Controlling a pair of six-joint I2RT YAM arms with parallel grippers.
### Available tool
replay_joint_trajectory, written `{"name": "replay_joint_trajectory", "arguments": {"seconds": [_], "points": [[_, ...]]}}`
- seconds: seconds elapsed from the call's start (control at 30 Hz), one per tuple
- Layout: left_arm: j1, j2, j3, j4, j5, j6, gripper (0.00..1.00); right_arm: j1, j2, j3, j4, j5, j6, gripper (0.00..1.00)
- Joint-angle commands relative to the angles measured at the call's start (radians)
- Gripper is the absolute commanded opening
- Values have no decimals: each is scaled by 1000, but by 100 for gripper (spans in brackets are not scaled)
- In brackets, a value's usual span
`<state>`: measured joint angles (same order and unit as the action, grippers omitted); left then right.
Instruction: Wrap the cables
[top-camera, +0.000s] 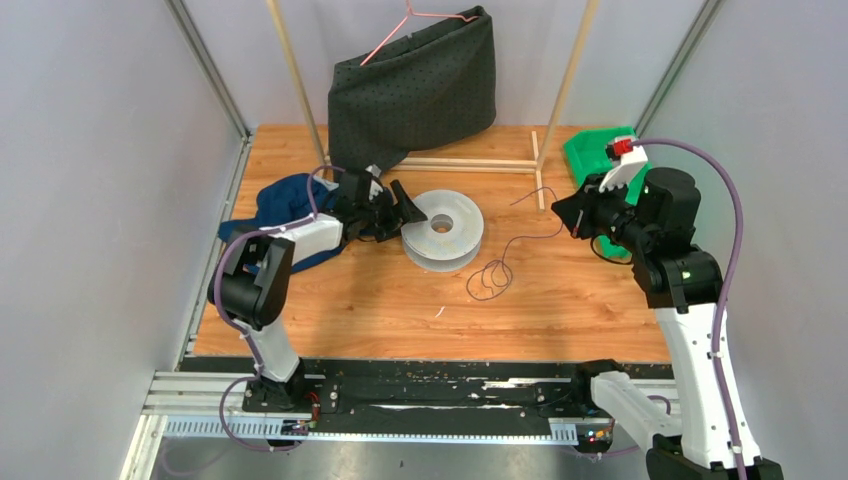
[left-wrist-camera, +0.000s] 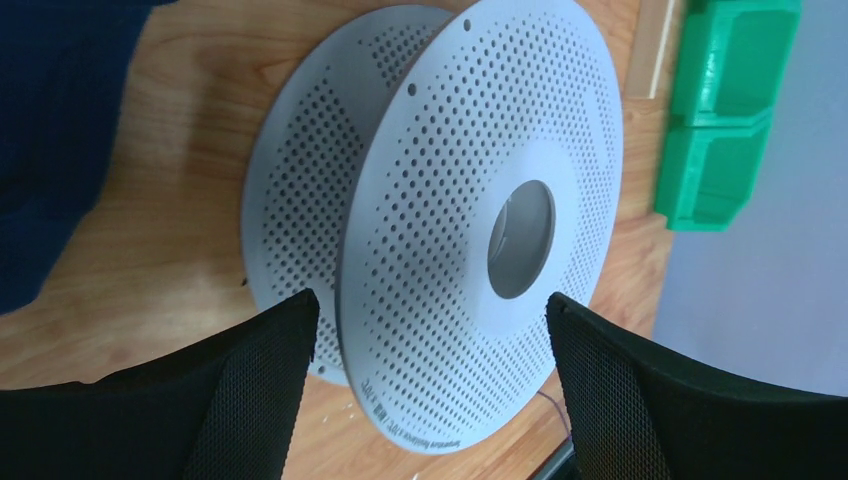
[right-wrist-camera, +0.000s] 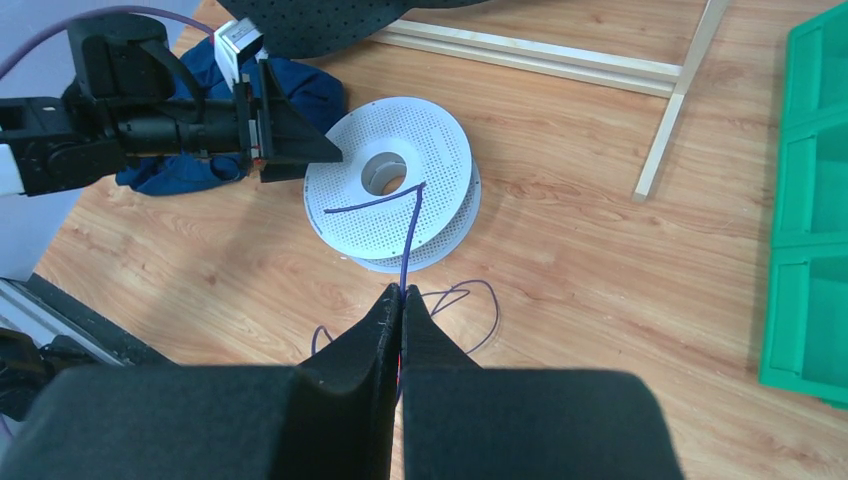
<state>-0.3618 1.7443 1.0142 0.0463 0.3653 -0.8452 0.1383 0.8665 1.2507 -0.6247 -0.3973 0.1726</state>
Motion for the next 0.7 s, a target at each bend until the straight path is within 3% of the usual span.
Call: {"name": "replay_joint_trajectory", "arguments": {"seconds": [0.0, 0.17, 0.3, 0.4, 0.53, 0.67], "points": [[6, 50, -32, 227, 74, -71, 86, -14, 4, 30, -26, -11, 13, 1], [6, 96, -62, 331, 118, -131, 77, -14, 21, 42, -27, -21, 6, 1], [6, 72, -86, 359, 98, -147, 50, -14, 26, 47, -27, -21, 8, 1], [6, 34, -59, 256, 60, -82, 26, -14, 36, 52, -27, -33, 11, 1], [4, -46, 2, 119, 20, 26, 0, -13, 46, 55, -10, -43, 16, 1], [-11, -154, 135, -104, -38, 199, 0, -14, 57, 68, -9, -31, 18, 1]]}}
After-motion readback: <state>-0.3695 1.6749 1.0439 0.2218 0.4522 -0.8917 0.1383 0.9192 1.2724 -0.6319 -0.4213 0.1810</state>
